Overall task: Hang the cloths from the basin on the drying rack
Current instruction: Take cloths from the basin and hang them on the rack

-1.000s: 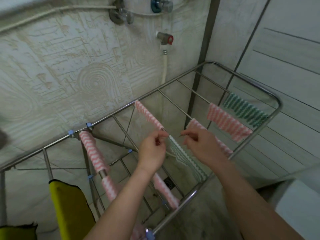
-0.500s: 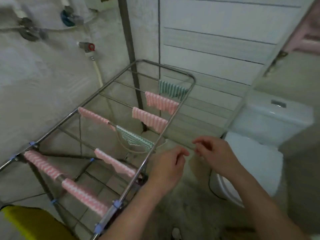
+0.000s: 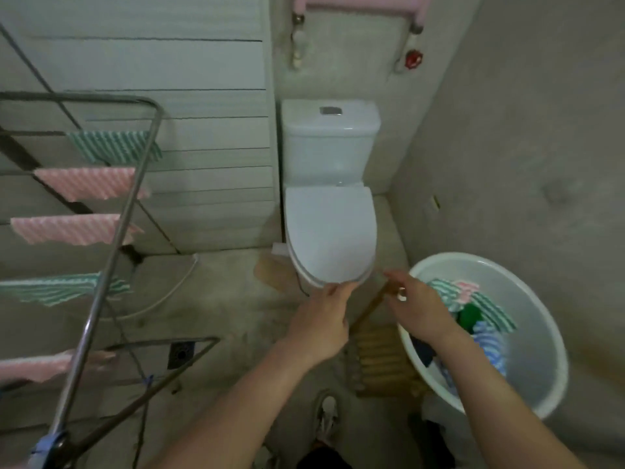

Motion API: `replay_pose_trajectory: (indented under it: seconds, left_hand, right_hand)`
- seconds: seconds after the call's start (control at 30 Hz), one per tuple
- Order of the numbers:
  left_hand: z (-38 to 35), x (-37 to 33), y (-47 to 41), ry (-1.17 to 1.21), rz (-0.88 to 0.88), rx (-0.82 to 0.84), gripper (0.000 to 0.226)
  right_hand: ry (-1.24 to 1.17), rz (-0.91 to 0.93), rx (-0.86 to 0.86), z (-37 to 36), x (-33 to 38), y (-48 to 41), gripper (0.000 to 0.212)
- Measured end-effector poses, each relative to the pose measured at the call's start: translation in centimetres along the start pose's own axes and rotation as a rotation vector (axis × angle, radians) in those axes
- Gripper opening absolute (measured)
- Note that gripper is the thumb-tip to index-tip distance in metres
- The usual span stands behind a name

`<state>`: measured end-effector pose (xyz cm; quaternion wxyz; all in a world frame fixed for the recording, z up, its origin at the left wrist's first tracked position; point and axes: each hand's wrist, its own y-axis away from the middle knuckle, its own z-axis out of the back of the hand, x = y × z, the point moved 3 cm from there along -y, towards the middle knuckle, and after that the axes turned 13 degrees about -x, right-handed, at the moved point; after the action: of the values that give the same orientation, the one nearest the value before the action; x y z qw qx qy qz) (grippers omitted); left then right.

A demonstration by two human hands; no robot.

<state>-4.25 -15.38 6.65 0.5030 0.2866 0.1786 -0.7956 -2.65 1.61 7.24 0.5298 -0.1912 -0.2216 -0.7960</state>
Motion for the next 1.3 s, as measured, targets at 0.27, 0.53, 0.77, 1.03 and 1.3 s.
replay_pose_trajectory:
  seconds: [0.27,0.53,0.77,1.03,1.3]
  left_hand:
    - [-12.2,-5.4,-4.8,-0.168,-0.169,0.24,0.038]
    - [-23.6,-7.5,-10.6,-0.022,0.114,0.437,0.054]
    - [-28.6,-6.5,-13.6,0.329,0.512,0.297,0.073]
    - [-28.0,-7.2,-14.3,0.442,0.592,0.147,0.012]
    - [-22.7,-7.9,-13.6,1.168,0.866,0.186,0.034]
  right_hand:
    - [0.091,-0.27,0.051,0.6,-15.4,-1.4,0.061]
    - [0.11,-0.499,0.15,0.4,-26.8,-1.1,0.06]
    - [0.092,-0.595,0.154,0.7,-28.6,-4.0,0.049]
    - [-0.098,-0.552,0.318,1.4,-29.6,-4.6,0.041]
    - [-0.854,-0.79,0.081,2.1,-24.9,-8.9,0.046]
